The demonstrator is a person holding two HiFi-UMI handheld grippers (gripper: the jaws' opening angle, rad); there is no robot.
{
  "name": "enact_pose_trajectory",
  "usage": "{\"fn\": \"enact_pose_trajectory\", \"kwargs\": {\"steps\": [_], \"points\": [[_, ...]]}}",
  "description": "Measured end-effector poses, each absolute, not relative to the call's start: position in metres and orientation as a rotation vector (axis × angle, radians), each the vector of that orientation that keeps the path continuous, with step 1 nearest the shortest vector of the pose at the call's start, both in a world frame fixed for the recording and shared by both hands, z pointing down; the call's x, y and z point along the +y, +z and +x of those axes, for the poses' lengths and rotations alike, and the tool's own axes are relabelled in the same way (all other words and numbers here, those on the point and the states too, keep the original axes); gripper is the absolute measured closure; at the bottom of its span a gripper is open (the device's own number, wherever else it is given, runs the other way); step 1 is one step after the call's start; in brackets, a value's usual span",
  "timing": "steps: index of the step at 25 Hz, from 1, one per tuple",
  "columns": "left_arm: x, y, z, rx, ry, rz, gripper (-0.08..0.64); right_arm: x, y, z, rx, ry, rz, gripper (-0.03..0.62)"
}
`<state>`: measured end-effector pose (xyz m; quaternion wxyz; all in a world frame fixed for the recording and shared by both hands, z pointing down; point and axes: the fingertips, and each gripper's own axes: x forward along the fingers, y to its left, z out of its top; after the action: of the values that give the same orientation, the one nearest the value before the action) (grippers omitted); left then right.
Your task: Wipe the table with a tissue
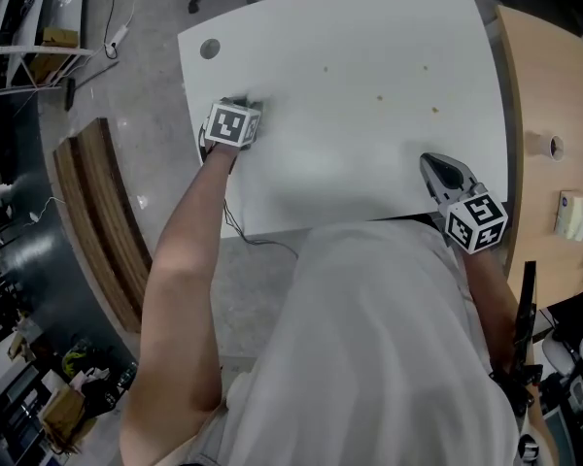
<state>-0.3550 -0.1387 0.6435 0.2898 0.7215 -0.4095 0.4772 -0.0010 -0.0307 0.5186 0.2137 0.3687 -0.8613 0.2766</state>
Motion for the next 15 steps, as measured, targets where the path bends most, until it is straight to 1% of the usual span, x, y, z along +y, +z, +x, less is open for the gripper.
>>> {"fn": "enact_pose_trajectory", "kwargs": {"steps": [4, 9, 12, 15], "points": [[-0.152, 0.636, -0.325, -1.055, 1.354, 2.032, 0.495, -0.029, 0.519, 0.000, -2.395, 0.769, 1.028, 0.574], [-0.105, 0.635, -0.284, -0.831, 1.417, 2.111, 0.495, -0.030, 0.517, -0.001, -2.402, 0.774, 1.038, 0.574], [-0.080, 0.634, -0.275, -0.735, 1.391, 2.109, 0.495, -0.032, 0.516, -0.004, -2.410, 0.777, 1.039, 0.574], [-0.063, 0.634, -0.262, -0.652, 1.302, 2.100, 0.494, -0.034, 0.514, -0.007, -2.420, 0.777, 1.038, 0.574]]}}
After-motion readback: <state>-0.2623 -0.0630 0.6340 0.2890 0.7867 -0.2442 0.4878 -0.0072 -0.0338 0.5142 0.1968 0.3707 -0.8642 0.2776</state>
